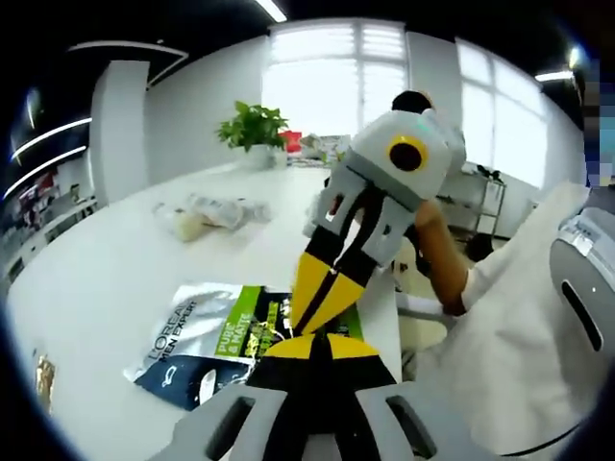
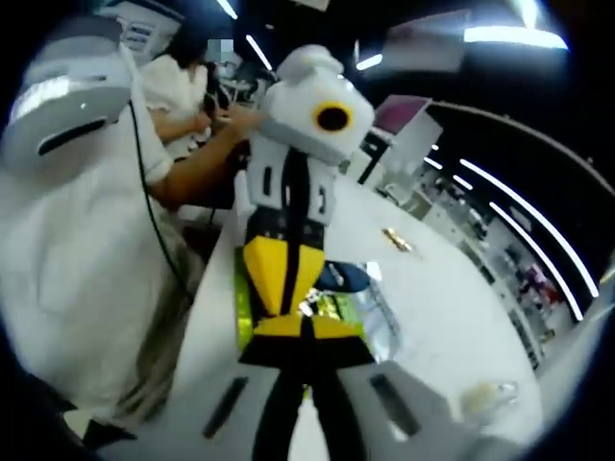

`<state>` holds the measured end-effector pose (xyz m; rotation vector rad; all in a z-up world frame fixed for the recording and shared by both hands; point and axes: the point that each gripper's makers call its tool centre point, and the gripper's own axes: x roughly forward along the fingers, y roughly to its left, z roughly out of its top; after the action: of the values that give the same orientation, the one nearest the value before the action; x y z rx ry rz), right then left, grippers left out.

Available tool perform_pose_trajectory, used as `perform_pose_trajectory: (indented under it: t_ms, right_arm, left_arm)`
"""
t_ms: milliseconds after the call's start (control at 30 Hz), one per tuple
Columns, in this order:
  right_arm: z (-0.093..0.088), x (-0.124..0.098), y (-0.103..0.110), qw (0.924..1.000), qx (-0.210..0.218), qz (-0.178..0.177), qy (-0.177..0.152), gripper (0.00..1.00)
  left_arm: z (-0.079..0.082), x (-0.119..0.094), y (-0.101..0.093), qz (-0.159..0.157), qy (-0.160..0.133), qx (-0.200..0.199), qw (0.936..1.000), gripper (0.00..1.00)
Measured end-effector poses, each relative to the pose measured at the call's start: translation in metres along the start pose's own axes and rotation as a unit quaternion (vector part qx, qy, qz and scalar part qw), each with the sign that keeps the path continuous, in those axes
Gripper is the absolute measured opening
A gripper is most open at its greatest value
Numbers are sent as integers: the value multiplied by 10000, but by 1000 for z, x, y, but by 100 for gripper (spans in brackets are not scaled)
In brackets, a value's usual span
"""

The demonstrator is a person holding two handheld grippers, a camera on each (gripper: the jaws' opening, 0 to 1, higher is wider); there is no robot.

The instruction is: Arrange the skincare products in the storage area until every visible bottle or jar stands upright without overlapping.

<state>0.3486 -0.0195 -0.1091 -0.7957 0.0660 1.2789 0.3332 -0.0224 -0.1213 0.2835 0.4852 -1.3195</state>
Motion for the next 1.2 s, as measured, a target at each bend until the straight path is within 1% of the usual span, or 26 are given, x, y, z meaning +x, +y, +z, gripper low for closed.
perform_pose_trajectory:
  t_ms: [167, 267, 467, 533, 633, 800, 967, 1200]
  right_arm:
    - [1, -5, 11, 9997, 121, 194, -35, 0]
    - [0, -7, 11, 9995, 261, 183, 17, 0]
    - [-3, -16, 15, 9991, 341, 225, 65, 0]
    - [-5, -19, 16, 9981, 535, 301, 1, 0]
    - [-10, -23, 14, 9937, 1051, 364, -115, 0]
    - [-10, -24, 13, 9943, 1005, 346, -63, 0]
    - [-10, -24, 13, 9935, 1081, 338, -52, 0]
    - [-11, -25, 14, 9930, 1125, 349, -53, 0]
  left_arm:
    - [0, -1, 0, 24, 9, 18, 10000, 3]
    - [0, -1, 0, 21, 7, -3, 10000, 3]
    - [-1, -4, 0, 27, 13, -26, 10000, 4]
    - [-1, -6, 0, 39, 24, -39, 10000, 4]
    - [-2, -9, 0, 69, 45, -90, 9999, 4]
    - [-6, -17, -2, 138, 137, -62, 9998, 5]
    - [-12, -25, -5, 213, 240, 107, 9994, 5]
    - [-15, -27, -4, 251, 285, 144, 9992, 5]
